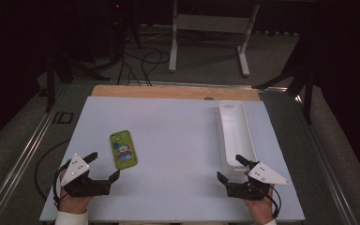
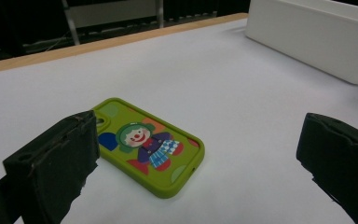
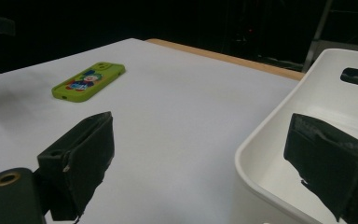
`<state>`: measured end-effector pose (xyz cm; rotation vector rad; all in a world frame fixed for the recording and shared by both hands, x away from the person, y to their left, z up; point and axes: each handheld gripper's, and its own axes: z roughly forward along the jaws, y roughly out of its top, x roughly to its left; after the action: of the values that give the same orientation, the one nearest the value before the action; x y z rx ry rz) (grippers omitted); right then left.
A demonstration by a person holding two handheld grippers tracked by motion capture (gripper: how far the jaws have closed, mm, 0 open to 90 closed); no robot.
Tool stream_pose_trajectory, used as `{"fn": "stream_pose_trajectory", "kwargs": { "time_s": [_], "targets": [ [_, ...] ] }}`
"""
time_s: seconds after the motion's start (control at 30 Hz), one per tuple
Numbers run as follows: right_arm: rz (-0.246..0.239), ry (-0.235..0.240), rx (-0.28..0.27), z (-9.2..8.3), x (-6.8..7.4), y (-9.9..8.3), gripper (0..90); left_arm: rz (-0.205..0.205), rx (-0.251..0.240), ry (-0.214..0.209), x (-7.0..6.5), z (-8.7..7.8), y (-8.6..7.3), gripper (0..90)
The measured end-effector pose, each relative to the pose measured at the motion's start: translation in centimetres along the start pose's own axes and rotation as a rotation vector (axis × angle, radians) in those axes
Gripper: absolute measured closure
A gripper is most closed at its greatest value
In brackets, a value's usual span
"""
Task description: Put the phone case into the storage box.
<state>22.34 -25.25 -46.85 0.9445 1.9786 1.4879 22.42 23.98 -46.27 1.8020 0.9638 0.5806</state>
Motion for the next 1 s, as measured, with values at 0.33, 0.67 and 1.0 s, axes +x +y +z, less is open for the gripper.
{"fn": "stream_pose_trajectory", "kwargs": {
  "time_s": [0.33,0.67,1.0],
  "targets": [
    [-0.009,-0.002,0.006,0.0,-0.1,0.1,8.4,0.010,0.035,0.011,-0.2,0.9,0.7,1.2],
    [0.006,-0.021,-0.004,-0.3,-0.8,0.2,8.4,0.008,0.043,0.029,0.0,1.7,1.3,3.5],
    [0.006,-0.023,-0.004,-0.2,-0.8,0.1,8.4,0.001,0.045,0.032,0.3,2.6,2.1,6.6]
  ]
}}
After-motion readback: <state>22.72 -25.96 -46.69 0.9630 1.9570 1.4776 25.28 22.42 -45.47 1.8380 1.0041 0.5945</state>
